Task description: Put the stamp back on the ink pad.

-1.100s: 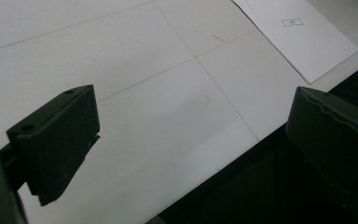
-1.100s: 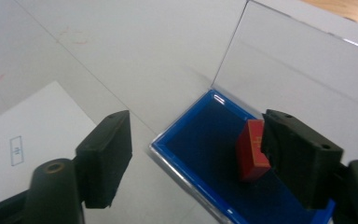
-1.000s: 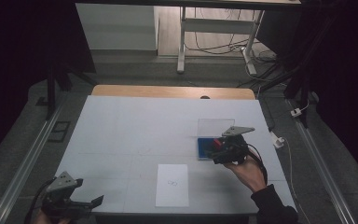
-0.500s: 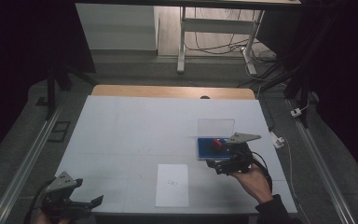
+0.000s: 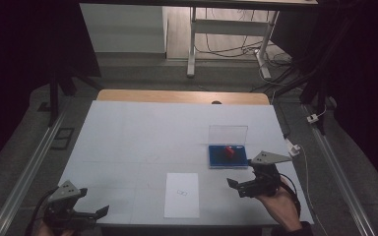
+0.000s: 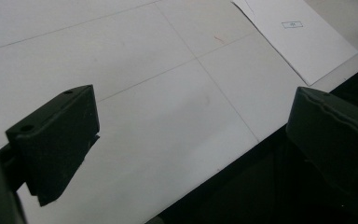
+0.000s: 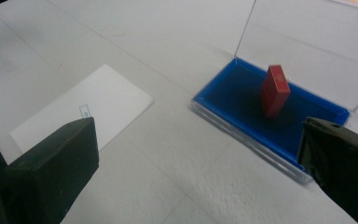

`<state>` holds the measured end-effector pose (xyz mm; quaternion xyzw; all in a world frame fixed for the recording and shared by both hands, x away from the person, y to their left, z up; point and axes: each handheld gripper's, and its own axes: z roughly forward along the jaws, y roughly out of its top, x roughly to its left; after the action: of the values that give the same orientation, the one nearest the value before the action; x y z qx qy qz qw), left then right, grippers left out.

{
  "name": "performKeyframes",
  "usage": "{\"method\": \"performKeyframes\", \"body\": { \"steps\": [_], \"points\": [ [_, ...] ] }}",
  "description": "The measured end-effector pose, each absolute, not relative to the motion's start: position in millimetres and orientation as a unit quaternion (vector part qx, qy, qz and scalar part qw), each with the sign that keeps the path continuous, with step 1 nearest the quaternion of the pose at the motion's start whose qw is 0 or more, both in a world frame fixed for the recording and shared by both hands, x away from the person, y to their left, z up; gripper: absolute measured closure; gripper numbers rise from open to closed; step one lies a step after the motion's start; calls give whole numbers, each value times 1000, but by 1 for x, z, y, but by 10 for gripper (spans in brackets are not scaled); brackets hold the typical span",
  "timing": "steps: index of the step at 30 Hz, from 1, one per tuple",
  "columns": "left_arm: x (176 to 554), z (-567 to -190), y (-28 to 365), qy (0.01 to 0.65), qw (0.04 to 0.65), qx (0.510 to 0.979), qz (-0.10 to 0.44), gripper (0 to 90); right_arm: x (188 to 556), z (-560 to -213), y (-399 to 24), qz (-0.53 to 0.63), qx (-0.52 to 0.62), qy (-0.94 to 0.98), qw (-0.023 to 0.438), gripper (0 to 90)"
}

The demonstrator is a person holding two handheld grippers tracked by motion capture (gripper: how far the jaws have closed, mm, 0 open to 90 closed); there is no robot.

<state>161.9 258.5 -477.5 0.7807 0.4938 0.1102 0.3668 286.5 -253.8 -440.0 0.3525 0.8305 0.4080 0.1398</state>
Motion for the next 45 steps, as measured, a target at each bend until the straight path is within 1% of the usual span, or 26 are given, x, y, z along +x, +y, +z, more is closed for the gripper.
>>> {"method": "performKeyframes", "body": {
  "steps": [23, 34, 41, 45],
  "points": [
    [162, -477, 259, 495, 371, 778, 109, 26, 247, -446, -297, 395, 401, 809, 169, 0],
    [161, -478, 261, 498, 373, 775, 110, 24, 232, -451, -314, 367, 427, 808, 172, 0],
    [161, -478, 261, 500, 371, 774, 110, 24, 227, -459, -317, 336, 435, 820, 163, 0],
    [161, -478, 261, 500, 371, 775, 110, 24, 226, -459, -319, 331, 439, 819, 165, 0]
  ]
}}
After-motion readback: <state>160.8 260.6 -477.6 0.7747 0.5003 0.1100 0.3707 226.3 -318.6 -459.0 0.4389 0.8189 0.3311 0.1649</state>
